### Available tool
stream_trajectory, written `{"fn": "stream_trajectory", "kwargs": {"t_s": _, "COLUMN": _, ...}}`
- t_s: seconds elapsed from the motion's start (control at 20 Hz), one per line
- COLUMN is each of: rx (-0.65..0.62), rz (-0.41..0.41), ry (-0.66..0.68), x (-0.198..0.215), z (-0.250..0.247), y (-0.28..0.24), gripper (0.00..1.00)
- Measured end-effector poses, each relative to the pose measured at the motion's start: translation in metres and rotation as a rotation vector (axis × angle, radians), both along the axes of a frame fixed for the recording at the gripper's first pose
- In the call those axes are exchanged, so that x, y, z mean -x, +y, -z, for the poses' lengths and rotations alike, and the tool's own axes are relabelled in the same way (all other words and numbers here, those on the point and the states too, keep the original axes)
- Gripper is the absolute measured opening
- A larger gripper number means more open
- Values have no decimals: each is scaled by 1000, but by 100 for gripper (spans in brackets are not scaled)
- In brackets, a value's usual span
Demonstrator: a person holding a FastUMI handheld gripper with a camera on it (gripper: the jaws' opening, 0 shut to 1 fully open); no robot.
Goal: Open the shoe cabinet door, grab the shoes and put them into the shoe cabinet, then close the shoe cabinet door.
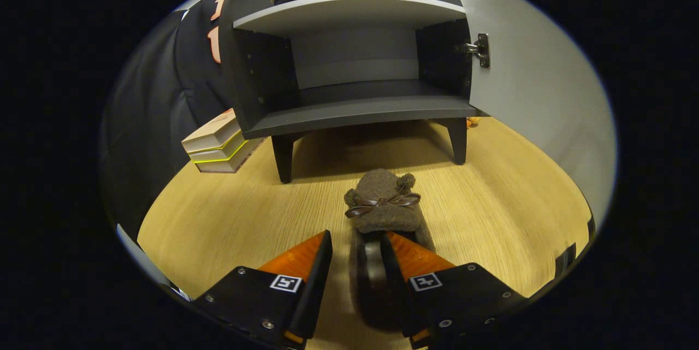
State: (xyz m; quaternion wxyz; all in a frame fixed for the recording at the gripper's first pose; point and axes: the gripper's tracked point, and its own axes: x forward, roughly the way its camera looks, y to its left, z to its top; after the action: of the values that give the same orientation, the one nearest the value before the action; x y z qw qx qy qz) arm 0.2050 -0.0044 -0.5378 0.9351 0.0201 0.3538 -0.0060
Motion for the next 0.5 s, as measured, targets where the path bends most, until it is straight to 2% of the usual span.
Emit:
{"fn": "stream_trajectory", "kwargs": {"t_s": 0.35, "rx": 6, "rz": 6, "ry": -29, "x": -28, "z": 9, "y": 3, "gripper": 42}}
{"fn": "stream_trajectory", "kwargs": {"t_s": 0.5, "rx": 3, "rz": 22, "ry": -21, "x": -36, "z": 18, "y": 1, "gripper": 30}}
